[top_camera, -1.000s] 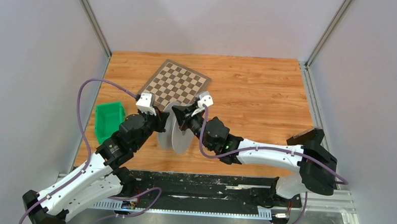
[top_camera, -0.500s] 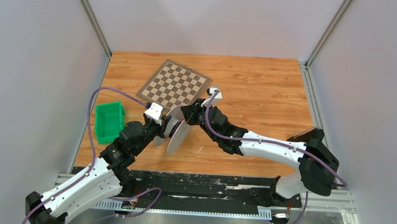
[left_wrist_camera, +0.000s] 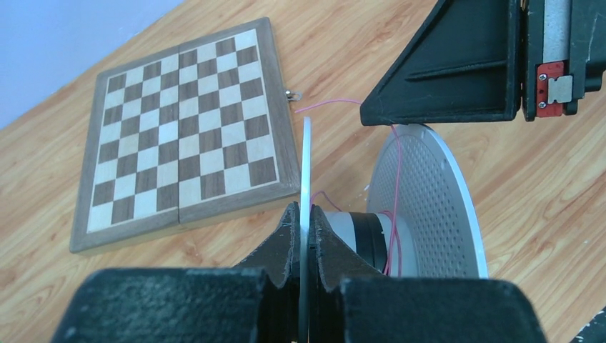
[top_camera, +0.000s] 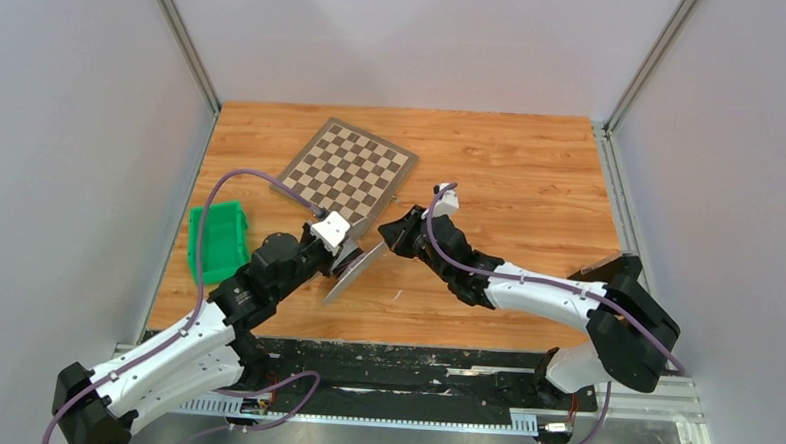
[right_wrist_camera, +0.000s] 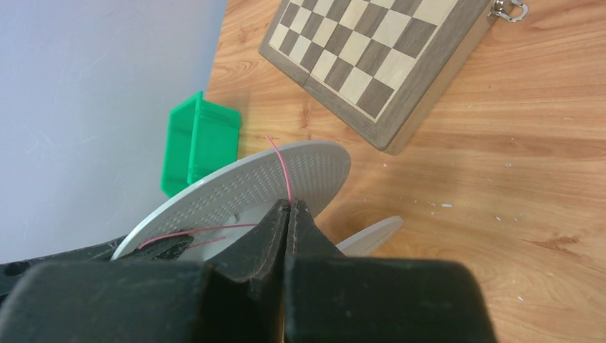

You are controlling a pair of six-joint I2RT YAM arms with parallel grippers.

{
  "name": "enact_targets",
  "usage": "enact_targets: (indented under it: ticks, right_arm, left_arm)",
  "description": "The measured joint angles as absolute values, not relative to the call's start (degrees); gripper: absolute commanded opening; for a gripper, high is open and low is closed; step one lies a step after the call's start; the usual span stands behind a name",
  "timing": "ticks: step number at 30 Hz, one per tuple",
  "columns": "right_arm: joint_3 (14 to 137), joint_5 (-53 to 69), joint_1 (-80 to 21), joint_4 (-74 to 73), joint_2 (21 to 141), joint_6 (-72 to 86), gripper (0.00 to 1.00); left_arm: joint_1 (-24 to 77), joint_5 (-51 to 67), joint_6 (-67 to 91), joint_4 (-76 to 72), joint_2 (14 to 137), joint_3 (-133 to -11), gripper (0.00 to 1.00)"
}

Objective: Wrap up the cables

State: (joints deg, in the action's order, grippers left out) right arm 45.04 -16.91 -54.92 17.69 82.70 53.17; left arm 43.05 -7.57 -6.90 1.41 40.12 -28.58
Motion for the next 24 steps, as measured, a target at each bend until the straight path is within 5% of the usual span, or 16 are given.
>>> enact_targets:
  ticks: [24]
  right_arm:
    - [38.06,0.56,-53.49,32.38,77.67,26.55,0.00]
  left_arm:
    - [43.40,-9.37,-0.67,11.46,46.02,-37.23,0.00]
